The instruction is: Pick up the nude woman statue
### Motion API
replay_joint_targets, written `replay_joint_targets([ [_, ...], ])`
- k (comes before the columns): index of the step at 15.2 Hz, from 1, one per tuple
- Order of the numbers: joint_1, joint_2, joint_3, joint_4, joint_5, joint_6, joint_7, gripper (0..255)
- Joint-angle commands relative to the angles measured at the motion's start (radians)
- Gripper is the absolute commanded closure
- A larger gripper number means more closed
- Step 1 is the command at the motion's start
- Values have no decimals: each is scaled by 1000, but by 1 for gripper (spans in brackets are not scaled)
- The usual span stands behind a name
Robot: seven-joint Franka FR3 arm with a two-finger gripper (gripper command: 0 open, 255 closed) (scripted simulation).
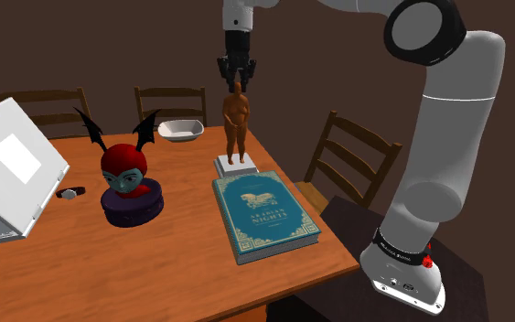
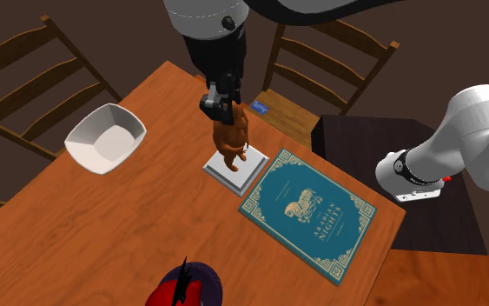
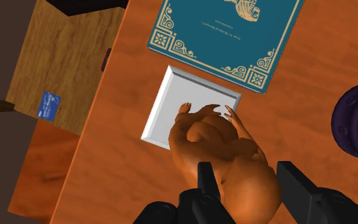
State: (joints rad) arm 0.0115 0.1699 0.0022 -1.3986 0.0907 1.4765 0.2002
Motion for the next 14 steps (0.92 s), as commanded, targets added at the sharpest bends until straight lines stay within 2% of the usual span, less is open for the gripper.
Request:
replay_joint_targets([
  [1, 0, -1, 0, -2, 0, 1, 0, 255],
  [8, 0, 0, 0, -2, 0, 3, 0, 255],
  [14, -1, 33, 0, 125, 1, -92, 7, 255],
])
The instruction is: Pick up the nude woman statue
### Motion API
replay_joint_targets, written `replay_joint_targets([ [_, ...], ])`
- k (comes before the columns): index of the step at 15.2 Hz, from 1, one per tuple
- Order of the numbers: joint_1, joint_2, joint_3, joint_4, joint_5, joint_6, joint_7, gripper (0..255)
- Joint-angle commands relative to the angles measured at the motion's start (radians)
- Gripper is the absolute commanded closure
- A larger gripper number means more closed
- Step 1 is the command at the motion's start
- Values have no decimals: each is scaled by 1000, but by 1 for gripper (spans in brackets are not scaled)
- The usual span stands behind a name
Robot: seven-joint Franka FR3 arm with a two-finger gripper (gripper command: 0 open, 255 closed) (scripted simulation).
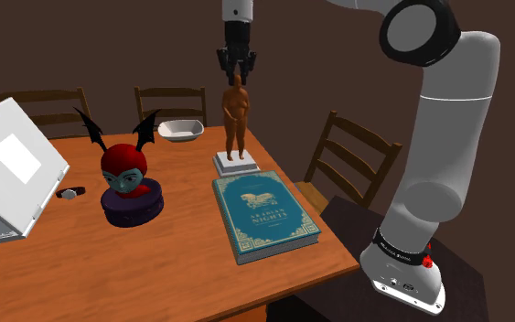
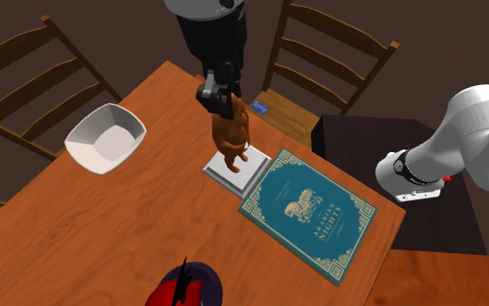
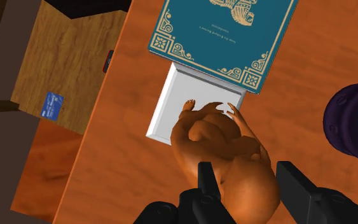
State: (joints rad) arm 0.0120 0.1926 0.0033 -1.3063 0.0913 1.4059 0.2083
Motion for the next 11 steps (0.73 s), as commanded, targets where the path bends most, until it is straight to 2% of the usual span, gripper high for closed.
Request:
replay_joint_targets([
  [1, -2, 17, -1, 57, 1, -38, 1, 255],
  [9, -5, 98, 0, 290, 4, -190, 13, 255],
  [11, -5, 100, 0, 296, 4, -193, 14, 255],
])
